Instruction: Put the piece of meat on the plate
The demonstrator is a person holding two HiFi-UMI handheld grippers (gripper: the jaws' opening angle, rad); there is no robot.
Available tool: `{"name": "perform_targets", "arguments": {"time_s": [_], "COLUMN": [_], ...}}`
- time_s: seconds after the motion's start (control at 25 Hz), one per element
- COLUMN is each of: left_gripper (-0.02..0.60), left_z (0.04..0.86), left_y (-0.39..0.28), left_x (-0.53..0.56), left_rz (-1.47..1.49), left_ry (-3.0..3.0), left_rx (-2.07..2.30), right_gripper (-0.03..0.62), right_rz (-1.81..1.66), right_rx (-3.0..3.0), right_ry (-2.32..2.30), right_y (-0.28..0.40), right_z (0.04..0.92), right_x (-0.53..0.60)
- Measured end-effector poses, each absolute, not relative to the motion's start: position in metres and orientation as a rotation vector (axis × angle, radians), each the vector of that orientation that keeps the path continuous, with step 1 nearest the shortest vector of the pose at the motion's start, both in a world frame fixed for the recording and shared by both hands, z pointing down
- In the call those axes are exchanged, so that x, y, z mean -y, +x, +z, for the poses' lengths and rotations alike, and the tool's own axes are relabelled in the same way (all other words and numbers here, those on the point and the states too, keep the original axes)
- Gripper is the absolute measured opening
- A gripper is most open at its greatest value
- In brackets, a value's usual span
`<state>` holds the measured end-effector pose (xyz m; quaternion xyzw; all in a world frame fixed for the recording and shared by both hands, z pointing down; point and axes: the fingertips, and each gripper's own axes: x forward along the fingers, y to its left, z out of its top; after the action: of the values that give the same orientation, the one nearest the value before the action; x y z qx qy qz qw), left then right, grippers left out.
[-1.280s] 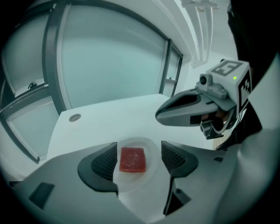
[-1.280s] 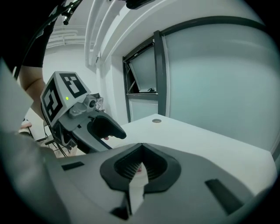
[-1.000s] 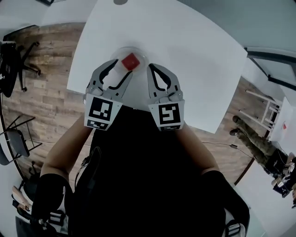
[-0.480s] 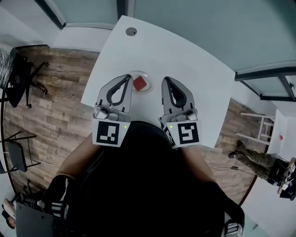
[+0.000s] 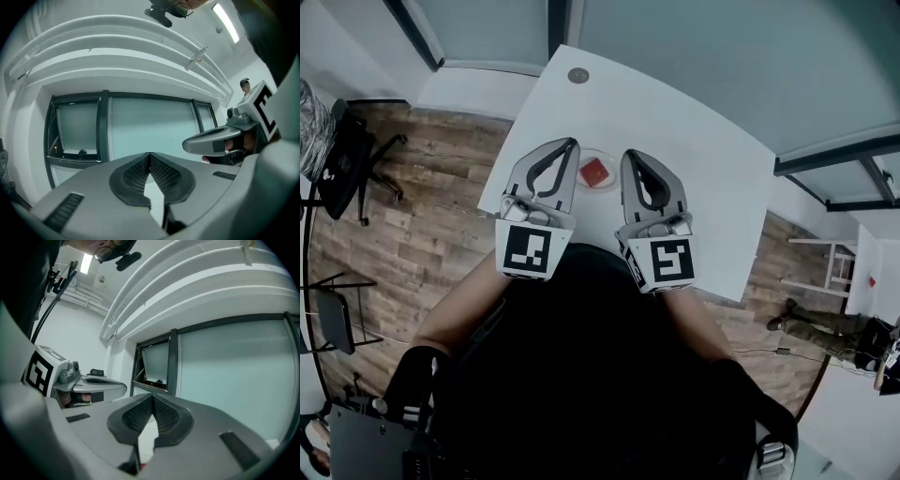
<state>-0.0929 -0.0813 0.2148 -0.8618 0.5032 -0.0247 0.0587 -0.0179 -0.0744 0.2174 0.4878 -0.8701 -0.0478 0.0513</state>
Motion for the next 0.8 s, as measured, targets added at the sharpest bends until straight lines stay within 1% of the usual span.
{"name": "perform_targets", "arguments": {"time_s": [0.12,0.4,0.8], "left_gripper": [0.003,0.003,0.003], "left_z": [0.213,0.217,0.225], "left_y": [-0.098,-0.081,-0.053], "left_x": [0.086,0.085,0.082], "left_rz": [-0.032,-0.005,-0.072], "left_ry": [-2.599,-2.631,-2.666], "left_rx": [-1.529,-1.518,-1.499], "right_gripper": [0.002,0.002,0.002], "right_rz": [-0.143,-0.118,-0.091], "right_rx": [2.641,2.623,2.647], "right_ry": [1.496,1.531,1.501], "right_y": [-0.022,-0.018,-0.002], "right_z": [0.220,0.221,0.226], "right_x": [0.081,0.083,0.078]}}
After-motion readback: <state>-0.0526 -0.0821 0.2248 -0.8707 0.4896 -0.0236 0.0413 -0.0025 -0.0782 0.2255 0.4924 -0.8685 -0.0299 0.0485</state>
